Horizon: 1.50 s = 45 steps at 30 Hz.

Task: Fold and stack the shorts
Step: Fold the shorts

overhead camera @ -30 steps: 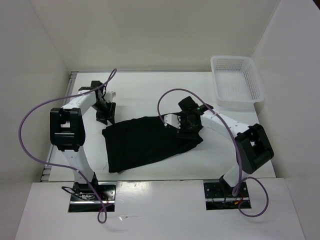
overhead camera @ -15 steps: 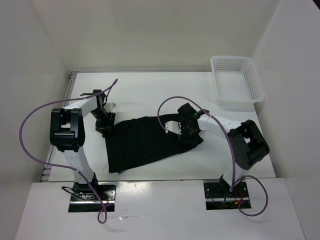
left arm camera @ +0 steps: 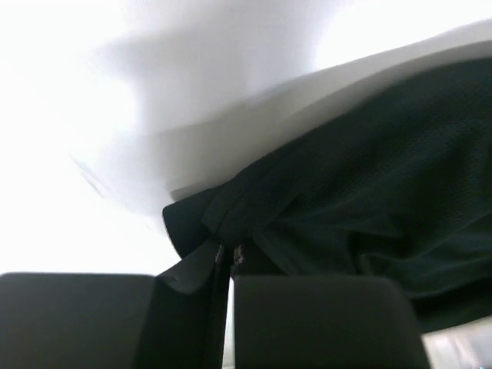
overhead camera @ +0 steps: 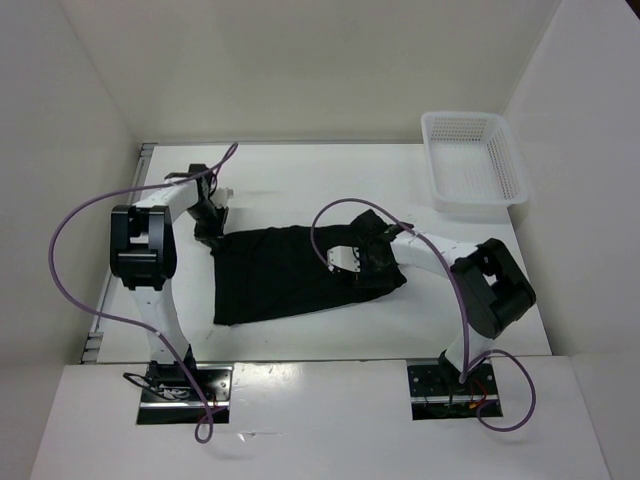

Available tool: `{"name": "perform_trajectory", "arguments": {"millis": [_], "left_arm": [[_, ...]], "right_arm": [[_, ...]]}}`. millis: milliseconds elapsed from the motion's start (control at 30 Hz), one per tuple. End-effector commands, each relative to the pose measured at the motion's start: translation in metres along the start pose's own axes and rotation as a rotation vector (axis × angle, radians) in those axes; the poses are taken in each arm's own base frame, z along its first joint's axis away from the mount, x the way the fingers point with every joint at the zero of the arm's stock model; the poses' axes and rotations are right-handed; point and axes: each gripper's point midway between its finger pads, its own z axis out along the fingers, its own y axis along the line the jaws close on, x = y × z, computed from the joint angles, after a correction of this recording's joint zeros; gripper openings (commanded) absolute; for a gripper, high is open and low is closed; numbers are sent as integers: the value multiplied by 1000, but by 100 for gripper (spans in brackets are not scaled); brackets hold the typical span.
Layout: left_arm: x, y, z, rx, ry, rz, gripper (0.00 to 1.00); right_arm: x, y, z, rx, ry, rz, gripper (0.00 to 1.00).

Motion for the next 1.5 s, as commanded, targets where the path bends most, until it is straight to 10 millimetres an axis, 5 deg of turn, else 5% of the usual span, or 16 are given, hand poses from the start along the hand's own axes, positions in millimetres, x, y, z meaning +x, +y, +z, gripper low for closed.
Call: {"name": "perform_trajectory", "arguments": {"millis": [0,167,267,333,467,600,900,1233,1467], "left_arm": [[-77,11,-1,-42,-199,33,2],[-145,22,-21,-106,-341,45,4],[-165,22,-35,-109,-391,51,25],[-167,20,-48,-111,-417,54,42],[-158,8,-94,-99,-496,68,53],[-122,3,-113,-98,-489,67,54],[9,-7,-64,-137,-158,78,54],[30,-30,-52,-8,-88,86,54],[48,-49,-42,44,-1,115,54]], "right_arm": [[-10,-26,13,81,-2,-11,76],[-35,-67,3,173,-60,33,75],[-60,-98,-16,239,-138,97,76],[-78,-117,-38,267,-204,173,78],[-107,-127,-72,248,-337,277,85],[-96,-112,-69,207,-311,286,85],[-11,-76,-42,153,-72,169,80],[25,-71,-36,195,26,137,77],[34,-77,-34,253,60,104,75]]}}
